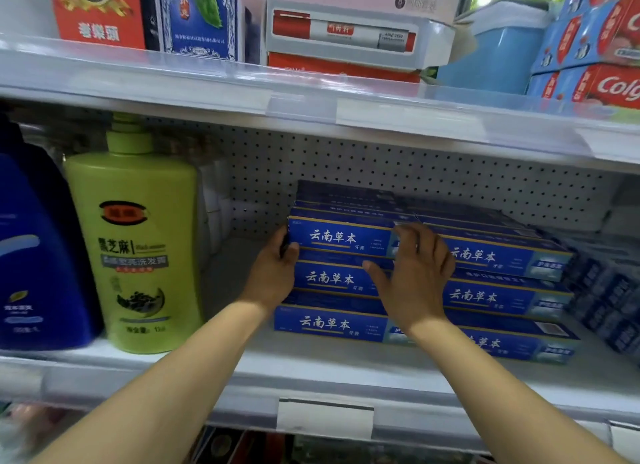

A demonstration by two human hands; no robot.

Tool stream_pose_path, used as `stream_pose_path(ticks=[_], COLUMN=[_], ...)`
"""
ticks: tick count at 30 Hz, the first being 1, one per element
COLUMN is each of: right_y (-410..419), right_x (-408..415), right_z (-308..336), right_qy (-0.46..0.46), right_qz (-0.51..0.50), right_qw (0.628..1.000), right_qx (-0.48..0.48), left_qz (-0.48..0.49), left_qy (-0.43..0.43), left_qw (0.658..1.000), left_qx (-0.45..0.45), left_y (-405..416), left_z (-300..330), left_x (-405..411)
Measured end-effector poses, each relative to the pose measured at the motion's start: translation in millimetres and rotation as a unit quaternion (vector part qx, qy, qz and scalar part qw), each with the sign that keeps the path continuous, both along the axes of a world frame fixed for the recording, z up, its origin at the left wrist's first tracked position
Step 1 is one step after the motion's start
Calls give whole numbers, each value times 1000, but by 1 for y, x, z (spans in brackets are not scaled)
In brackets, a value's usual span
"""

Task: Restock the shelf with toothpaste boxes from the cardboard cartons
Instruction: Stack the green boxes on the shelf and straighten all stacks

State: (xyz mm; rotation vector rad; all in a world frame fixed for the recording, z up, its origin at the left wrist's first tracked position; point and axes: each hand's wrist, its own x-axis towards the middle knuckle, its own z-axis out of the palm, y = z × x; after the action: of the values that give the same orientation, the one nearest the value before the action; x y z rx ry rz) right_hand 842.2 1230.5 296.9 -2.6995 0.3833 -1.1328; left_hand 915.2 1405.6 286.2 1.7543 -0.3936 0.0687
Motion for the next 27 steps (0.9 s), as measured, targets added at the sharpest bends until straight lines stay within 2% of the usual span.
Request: stream_pose_path(ticks=[4,8,11,15,18,22,27], right_y=[-1,-3,-6,-10,-11,-12,-9], right_x=[1,7,14,20,22,10,-6], right_z=[1,8,12,11,9,4,-8], right_qy=[-1,-8,-10,23,37,10,-18], right_qz=[4,11,20,11,21,37,32], right_qw=[1000,1000,1000,999,999,999,999], right_qx=[3,4,-12,-21,-25,5,-9], left_qz=[-3,23,7,-5,3,2,29], left_qy=[13,98,179,216,199,184,198], left_qw=[1000,986,966,959,967,968,967], left_qx=[-18,-133,-185,-181,-162,-171,-155], left_y=[2,-5,-12,-19,-18,-12,1], left_z=[2,15,25,23,25,17,3], left_x=[3,12,21,29,29,20,9])
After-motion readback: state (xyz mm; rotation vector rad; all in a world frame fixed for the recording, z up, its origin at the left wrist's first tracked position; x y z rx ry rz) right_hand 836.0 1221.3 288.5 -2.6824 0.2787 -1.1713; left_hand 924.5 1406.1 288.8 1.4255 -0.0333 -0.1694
